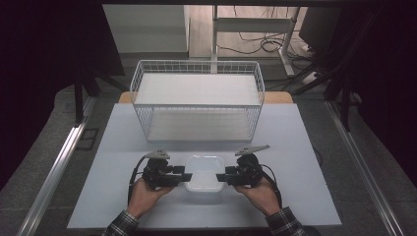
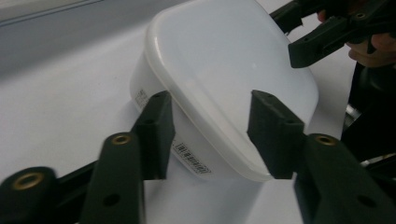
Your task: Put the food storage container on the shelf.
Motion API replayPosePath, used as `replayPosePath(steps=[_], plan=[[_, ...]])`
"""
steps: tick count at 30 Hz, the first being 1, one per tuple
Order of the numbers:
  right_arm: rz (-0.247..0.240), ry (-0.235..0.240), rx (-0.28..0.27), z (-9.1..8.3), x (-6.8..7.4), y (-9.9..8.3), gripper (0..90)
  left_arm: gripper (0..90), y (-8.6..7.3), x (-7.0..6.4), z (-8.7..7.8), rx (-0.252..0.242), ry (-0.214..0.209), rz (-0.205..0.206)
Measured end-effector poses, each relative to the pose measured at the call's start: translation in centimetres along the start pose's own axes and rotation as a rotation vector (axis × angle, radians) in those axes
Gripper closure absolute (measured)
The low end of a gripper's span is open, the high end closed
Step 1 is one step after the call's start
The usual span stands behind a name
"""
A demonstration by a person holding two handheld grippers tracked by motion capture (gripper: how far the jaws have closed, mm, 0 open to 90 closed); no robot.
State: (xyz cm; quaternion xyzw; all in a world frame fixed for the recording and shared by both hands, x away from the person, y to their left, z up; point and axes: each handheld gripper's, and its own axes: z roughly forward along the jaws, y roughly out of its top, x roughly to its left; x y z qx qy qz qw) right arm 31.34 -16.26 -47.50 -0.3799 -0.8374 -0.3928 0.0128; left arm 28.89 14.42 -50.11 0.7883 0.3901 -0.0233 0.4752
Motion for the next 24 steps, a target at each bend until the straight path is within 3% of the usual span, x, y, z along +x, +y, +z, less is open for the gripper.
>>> replayPosePath(steps=[5,10,14,19,24], plan=[[0.016,-0.015,-0.009,-0.8,0.2,0.1,64.3,64.8,0.0,-0.4,-0.4,-0.025,0.025,-0.003],[0.046,-0.017,-0.059,-1.4,0.1,0.2,77.6,77.1,-0.1,-0.3,-1.0,-0.089,0.034,-0.030],[0.034,-0.042,-0.081,-1.3,0.2,0.1,78.1,79.1,-0.1,-0.3,-1.0,-0.099,0.048,-0.042],[-0.006,-0.093,-0.095,-1.0,0.8,0.3,78.2,79.5,-0.1,-0.5,-0.9,-0.102,0.094,-0.033],[-0.017,-0.101,-0.126,-1.3,1.0,0.6,78.2,79.6,0.4,-0.7,-1.3,-0.120,0.106,-0.022]])
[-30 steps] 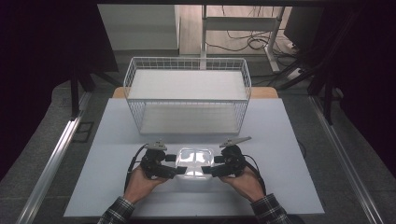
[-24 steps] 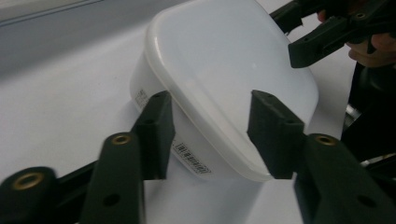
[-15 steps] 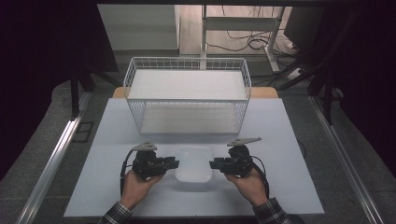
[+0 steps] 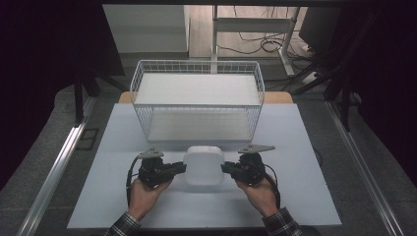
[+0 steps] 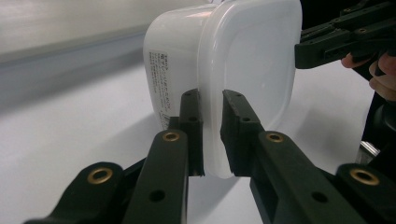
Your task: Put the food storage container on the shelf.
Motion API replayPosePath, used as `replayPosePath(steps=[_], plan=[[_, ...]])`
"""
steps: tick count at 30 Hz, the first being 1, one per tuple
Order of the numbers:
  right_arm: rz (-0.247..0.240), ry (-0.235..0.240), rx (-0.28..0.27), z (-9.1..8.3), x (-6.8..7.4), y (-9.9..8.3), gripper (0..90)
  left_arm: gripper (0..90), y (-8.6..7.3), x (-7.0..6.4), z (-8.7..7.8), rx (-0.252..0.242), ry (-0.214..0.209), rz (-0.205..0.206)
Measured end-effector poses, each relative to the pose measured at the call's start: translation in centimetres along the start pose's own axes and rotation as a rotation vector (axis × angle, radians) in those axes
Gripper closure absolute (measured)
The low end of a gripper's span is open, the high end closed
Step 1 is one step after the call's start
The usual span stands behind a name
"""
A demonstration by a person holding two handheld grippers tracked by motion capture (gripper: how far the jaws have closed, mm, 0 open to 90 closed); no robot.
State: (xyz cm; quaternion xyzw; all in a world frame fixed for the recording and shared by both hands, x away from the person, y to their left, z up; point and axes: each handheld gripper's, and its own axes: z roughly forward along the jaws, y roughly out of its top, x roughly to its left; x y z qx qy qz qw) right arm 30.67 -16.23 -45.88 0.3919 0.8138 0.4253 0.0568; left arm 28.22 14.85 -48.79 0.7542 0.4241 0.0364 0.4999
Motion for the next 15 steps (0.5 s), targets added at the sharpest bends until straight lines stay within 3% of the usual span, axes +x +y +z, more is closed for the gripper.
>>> replayPosePath(steps=[15], plan=[[-0.063,0.003,-0.109,-1.3,0.6,3.3,78.1,79.7,3.4,-0.7,-2.4,-0.060,0.054,0.061]])
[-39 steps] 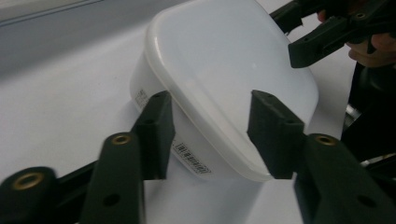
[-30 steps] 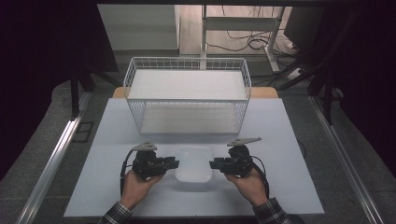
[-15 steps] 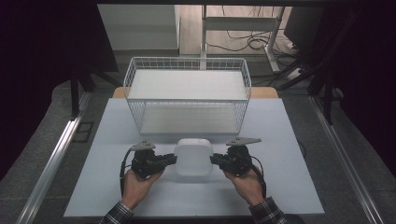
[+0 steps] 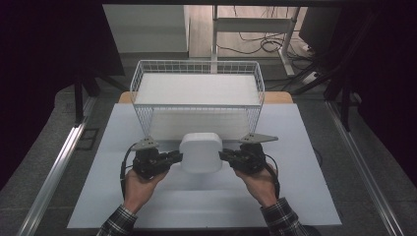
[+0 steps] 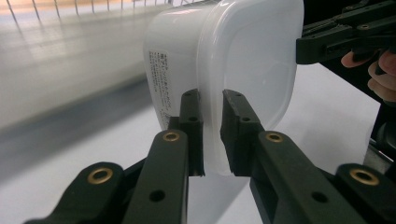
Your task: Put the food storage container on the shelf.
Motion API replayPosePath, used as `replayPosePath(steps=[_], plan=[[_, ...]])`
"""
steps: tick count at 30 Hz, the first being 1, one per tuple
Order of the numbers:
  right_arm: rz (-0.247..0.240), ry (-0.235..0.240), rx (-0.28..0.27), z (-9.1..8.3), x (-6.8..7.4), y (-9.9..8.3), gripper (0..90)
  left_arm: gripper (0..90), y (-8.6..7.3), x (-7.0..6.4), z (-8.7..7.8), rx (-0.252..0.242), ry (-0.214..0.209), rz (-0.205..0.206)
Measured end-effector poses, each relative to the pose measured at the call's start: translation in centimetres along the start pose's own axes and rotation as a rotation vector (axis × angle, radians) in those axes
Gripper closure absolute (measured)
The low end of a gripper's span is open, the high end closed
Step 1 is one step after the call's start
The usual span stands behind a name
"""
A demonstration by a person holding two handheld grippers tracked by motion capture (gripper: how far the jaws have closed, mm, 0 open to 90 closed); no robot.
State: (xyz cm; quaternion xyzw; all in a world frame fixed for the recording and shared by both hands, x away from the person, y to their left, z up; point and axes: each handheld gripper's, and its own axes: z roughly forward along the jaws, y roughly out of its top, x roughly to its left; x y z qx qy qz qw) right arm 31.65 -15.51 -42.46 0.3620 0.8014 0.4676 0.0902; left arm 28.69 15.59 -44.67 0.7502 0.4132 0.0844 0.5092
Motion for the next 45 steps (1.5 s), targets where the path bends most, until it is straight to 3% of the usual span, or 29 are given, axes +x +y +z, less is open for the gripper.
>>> replayPosePath(steps=[21,35,45], plan=[[-0.028,0.006,-0.095,-1.4,-0.4,5.5,77.9,79.7,5.9,-0.2,-2.2,-0.062,0.034,0.063],[-0.045,0.010,-0.144,-2.1,-0.4,9.8,77.8,79.9,9.9,0.4,-3.8,-0.112,0.024,0.068],[-0.061,-0.020,-0.172,-2.4,-0.6,12.9,77.7,80.0,12.9,1.2,-4.2,-0.137,0.020,0.078]])
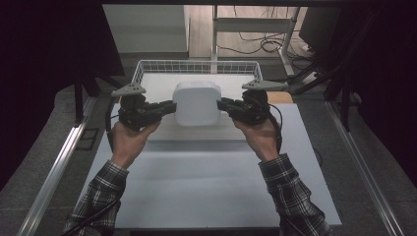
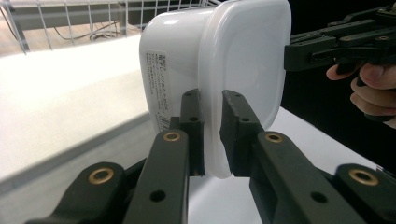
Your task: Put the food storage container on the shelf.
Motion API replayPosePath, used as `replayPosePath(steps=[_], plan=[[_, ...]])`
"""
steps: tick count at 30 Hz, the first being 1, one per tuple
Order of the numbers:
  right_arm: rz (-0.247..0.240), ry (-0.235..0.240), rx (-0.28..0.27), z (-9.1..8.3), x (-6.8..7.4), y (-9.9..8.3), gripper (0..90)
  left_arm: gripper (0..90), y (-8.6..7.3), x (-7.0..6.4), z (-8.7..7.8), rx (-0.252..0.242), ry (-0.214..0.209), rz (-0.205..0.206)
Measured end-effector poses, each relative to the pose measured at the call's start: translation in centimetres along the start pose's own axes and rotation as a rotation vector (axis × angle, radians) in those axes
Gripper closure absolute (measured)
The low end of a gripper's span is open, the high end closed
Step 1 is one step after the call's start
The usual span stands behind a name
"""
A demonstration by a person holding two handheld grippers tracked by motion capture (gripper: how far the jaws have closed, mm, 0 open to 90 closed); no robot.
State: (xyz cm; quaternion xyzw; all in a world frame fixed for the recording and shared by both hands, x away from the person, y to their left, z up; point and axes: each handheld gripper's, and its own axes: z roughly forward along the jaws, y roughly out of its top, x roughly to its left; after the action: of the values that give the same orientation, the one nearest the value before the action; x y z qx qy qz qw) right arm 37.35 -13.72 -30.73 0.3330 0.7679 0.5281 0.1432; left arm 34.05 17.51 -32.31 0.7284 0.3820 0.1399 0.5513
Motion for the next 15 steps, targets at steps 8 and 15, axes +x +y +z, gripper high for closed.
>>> replayPosePath(steps=[8,15], plan=[[0.002,-0.024,-0.010,0.4,-1.1,1.9,77.4,80.1,1.9,1.0,1.0,-0.002,-0.007,-0.004],[0.022,-0.043,-0.006,1.2,-2.2,2.8,76.8,80.1,3.0,1.8,1.9,0.010,-0.006,-0.017]])
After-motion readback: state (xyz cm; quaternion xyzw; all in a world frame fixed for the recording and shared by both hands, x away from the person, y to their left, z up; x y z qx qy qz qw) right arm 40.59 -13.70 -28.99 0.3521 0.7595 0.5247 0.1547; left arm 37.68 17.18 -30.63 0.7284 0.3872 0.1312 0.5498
